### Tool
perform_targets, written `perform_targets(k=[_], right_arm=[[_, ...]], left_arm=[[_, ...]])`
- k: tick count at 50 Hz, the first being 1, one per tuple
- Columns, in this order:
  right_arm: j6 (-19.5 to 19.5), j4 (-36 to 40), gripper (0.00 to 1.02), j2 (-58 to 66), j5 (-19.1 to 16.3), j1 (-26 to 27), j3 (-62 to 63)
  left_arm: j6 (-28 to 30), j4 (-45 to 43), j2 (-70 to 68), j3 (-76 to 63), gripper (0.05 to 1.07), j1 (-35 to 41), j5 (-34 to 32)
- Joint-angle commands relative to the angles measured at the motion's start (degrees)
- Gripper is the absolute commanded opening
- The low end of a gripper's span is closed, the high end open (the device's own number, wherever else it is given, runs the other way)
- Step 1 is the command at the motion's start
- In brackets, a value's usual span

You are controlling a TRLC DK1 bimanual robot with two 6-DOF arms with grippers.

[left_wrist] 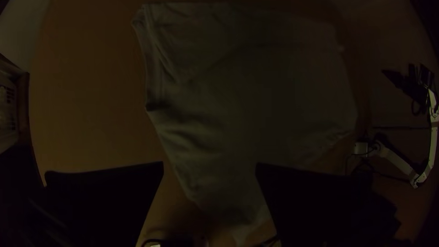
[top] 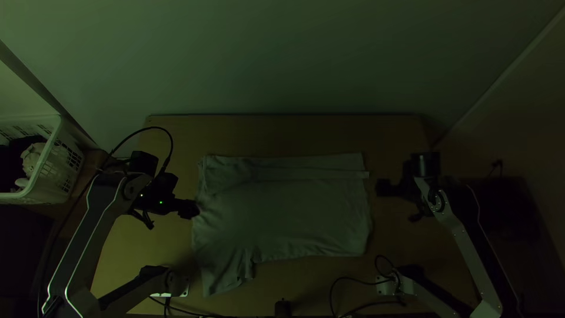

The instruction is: Fold the t-shirt

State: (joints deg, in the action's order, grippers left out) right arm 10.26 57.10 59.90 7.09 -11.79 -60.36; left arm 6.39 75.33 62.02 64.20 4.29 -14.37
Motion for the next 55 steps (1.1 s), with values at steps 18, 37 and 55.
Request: perform_targets(k=[18,37,55], right_arm=[[6.17,8.9,0.97,1.62,-0.24,-7.1,0.5],[6.17,11.37,0.95,2.85,-0.5,-6.84,-0.55],[5.82,11.8,0.92,3.73,-2.26,-6.93,-0.02]], left_arm=[[-6.31,6.5,-8.32,-13.58,1.02,18.64,6.99],[-12.19,5.53,0.47,-20.61,1.02,30.42,4.44],[-14.65,0.7,7.59,-21.93,0.97,36.22,3.47]])
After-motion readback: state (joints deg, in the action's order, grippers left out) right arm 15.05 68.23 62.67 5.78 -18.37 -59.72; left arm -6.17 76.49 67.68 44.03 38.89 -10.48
